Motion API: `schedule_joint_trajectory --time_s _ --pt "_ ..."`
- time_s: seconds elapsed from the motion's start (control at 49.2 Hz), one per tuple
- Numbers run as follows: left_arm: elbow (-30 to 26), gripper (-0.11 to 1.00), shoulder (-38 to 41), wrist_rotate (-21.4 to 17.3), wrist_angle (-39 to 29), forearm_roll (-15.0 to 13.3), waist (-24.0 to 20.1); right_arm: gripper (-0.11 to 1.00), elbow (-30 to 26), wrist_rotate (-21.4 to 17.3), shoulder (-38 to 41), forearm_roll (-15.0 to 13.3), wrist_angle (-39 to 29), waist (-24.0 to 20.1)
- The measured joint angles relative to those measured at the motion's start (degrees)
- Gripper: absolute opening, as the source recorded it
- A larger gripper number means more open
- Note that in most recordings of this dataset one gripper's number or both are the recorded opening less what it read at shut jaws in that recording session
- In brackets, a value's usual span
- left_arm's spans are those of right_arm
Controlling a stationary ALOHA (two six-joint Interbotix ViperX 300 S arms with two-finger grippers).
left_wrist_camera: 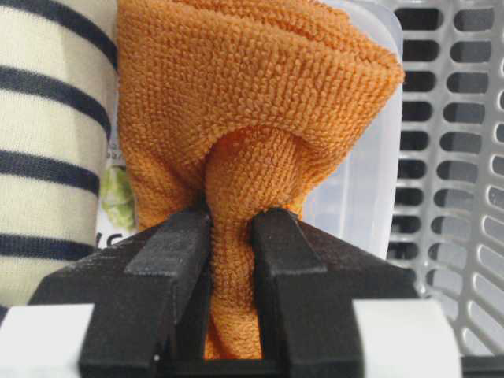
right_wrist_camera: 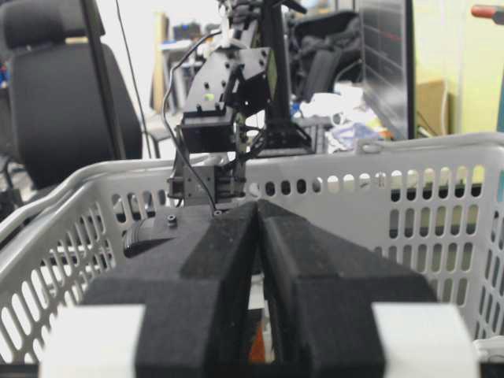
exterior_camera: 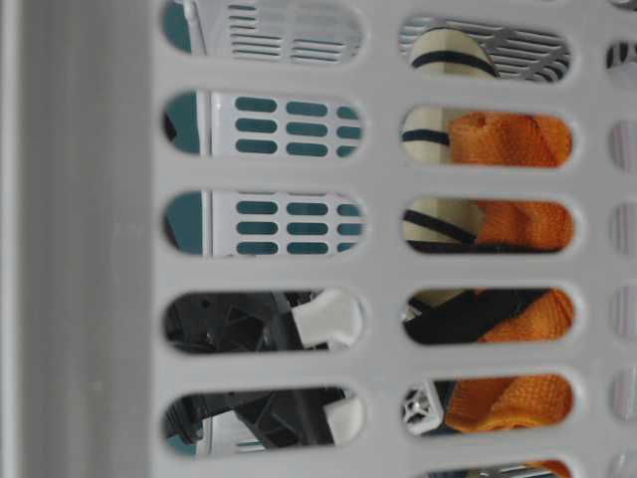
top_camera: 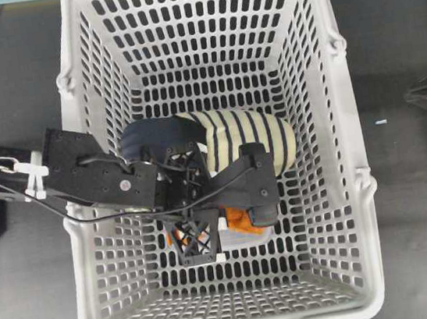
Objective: Pick up the orange cloth from the shopping basket with the left arm.
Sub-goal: 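Lift the orange cloth upward out of the basket with the left gripper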
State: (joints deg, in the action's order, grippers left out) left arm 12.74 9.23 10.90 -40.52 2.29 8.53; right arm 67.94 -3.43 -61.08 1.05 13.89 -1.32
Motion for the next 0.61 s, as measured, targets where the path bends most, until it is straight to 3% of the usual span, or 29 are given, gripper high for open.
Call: schedule_joint_trajectory --time_s 0.284,0.61 --pt "-2.5 0.12 -3.0 -0.2 -3.5 0.0 0.2 0.00 0.0 0.0 -0.1 0.0 0.0 0.0" --pt "-18.6 0.12 -7.7 -3.7 -18.5 0.1 0.1 0.00 0.0 0.0 -0.1 0.0 0.0 0.1"
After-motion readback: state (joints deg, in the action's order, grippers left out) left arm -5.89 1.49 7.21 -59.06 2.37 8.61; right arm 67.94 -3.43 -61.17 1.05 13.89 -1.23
